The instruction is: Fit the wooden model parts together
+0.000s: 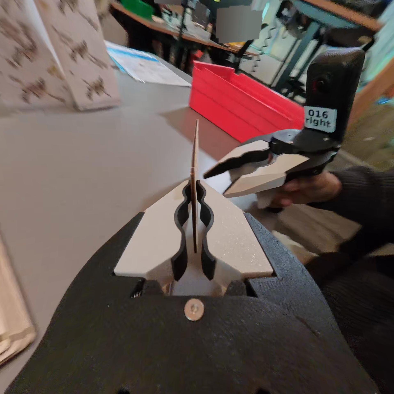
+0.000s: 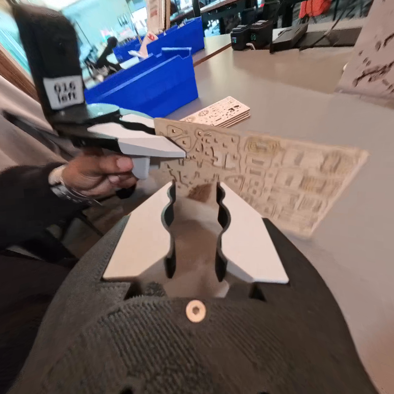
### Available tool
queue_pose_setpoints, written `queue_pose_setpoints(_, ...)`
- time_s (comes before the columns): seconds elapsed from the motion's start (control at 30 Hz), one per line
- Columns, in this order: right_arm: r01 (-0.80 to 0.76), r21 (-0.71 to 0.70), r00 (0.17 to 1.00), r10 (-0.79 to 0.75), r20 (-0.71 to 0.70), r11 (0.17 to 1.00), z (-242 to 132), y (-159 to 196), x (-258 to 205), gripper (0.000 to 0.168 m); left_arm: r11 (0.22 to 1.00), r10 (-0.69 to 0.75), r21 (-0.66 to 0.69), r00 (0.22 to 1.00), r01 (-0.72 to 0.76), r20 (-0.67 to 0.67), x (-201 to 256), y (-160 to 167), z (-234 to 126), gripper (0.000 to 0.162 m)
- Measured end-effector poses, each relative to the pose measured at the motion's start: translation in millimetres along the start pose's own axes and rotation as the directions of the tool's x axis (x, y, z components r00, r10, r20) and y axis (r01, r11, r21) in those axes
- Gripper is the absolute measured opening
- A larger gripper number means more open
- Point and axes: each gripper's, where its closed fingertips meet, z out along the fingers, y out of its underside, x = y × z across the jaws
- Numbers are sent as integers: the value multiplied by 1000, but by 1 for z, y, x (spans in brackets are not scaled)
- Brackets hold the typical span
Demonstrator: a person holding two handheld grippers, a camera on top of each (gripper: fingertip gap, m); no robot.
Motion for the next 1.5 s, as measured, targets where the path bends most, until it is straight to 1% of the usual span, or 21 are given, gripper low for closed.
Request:
queue_pose_setpoints(0.03,-73,19,997,72,36,997,-1,-3,-2,41,996,89,10,993,-90,73,-4,-4,-3,1)
queue_pose_setpoints(0.07,-158,39,984,155,84,987,-3,-7,-4,45,977,210,-1,967,-212,147,-7,-8,-6,1)
queue_pose_setpoints(0.1,-250,58,961,240,139,967,-5,-13,-6,50,935,352,-31,911,-354,214,-6,-11,-7,1)
queue_pose_setpoints(0.17,-428,88,884,397,247,899,-12,-24,-6,57,808,581,-104,757,-579,298,2,-12,-6,1)
queue_pose_setpoints(0.2,-501,95,840,457,292,860,-15,-28,-3,61,754,649,-134,697,-643,304,9,-9,-2,1)
queue_pose_setpoints(0.23,-559,95,799,505,326,823,-18,-30,0,62,722,687,-167,670,-671,280,16,-2,4,2)
queue_pose_setpoints(0.27,-599,86,768,540,345,796,-20,-30,4,61,709,704,-184,664,-681,254,23,4,10,2)
queue_pose_setpoints(0.37,-627,58,749,581,319,777,-23,-22,15,38,744,668,-173,709,-645,227,35,7,16,3)
queue_pose_setpoints(0.5,-626,16,743,591,314,779,-24,-16,16,34,754,656,-156,739,-638,153,38,17,18,8)
queue_pose_setpoints(0.53,-628,11,740,594,316,778,-25,-16,17,29,762,647,-147,750,-631,136,39,18,18,9)
queue_pose_setpoints(0.63,-624,-2,744,595,304,781,-26,-12,23,24,824,566,-102,821,-558,82,43,20,19,30)
queue_pose_setpoints(0.7,-606,-17,759,585,284,795,-26,-7,27,24,888,460,-46,887,-458,50,44,15,17,45)
queue_pose_setpoints(0.77,-587,-26,771,568,288,809,-28,-7,28,23,958,288,4,958,-288,8,39,9,14,61)
queue_pose_setpoints(0.83,-575,-17,770,549,324,818,-31,-12,25,22,998,59,10,996,-59,-62,30,6,12,77)
queue_pose_setpoints(0.93,-536,2,789,500,358,844,-35,-18,22,3,970,-229,32,955,239,-187,19,-4,5,86)
queue_pose_setpoints(1.0,-461,-7,840,438,320,888,-34,-13,23,1,926,-340,59,891,373,-301,21,-15,-4,79)
queue_pose_setpoints(1.07,-398,-23,873,386,299,917,-34,-10,22,1,888,-423,42,848,458,-318,15,-14,-4,76)
queue_pose_setpoints(1.2,-378,-26,880,368,299,925,-33,-10,19,1,885,-426,57,853,462,-301,9,-14,-4,69)
queue_pose_setpoints(1.33,-393,-19,868,378,322,919,-35,-12,18,1,854,-447,142,846,500,-290,-4,-25,-12,69)
queue_pose_setpoints(1.4,-390,-24,868,376,324,920,-35,-12,17,1,841,-478,118,828,528,-295,-8,-21,-12,69)
queue_pose_setpoints(1.5,-401,-27,855,385,347,916,-35,-13,13,1,846,-502,26,811,533,-302,0,-9,-4,66)
